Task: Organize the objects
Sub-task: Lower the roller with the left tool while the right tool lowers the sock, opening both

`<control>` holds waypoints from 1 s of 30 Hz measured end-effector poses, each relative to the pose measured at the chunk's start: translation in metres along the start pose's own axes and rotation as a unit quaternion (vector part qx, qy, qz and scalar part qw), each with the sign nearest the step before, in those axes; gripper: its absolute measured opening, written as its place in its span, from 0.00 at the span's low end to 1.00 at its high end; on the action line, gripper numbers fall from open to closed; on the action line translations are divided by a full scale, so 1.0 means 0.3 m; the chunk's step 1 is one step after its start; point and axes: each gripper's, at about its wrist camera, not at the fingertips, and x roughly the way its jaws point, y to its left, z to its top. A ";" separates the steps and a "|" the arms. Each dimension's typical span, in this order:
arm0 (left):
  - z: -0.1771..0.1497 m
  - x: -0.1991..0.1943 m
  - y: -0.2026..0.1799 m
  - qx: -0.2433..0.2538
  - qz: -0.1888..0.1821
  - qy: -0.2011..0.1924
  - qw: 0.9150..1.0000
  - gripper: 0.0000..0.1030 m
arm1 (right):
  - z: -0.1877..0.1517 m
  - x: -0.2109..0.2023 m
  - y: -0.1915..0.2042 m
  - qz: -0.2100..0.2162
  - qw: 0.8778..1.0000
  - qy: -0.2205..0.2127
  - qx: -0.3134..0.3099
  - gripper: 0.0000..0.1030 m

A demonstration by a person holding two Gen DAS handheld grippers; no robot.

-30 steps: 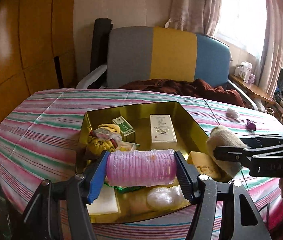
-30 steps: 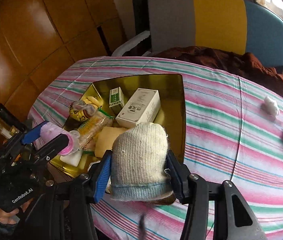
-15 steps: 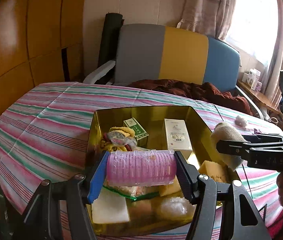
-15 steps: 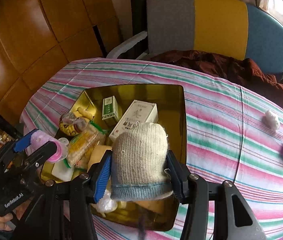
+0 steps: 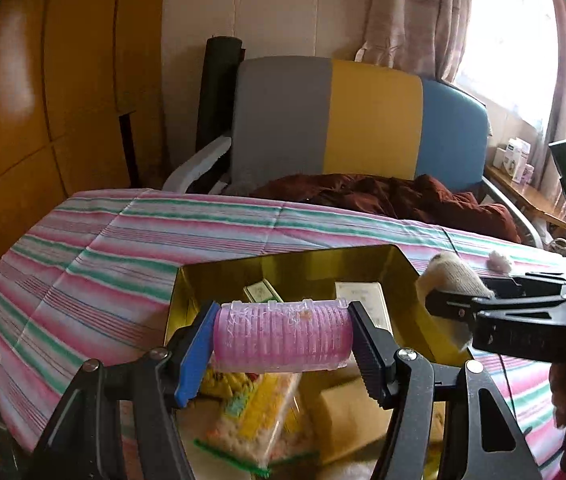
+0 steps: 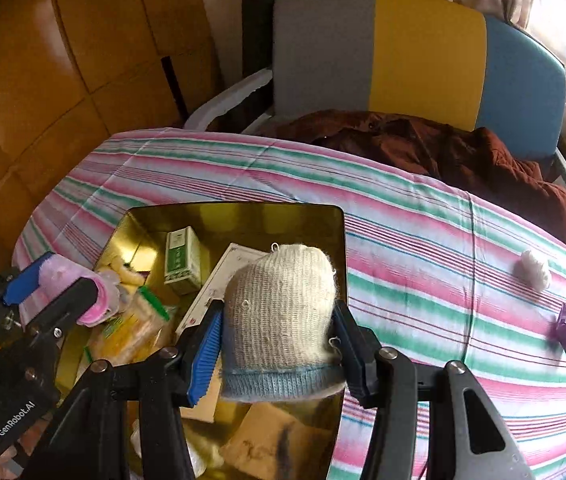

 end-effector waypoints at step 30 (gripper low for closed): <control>0.021 -0.042 -0.053 0.007 0.004 -0.020 1.000 0.77 | -0.112 -0.056 0.030 -0.022 1.000 -0.004 0.015 0.53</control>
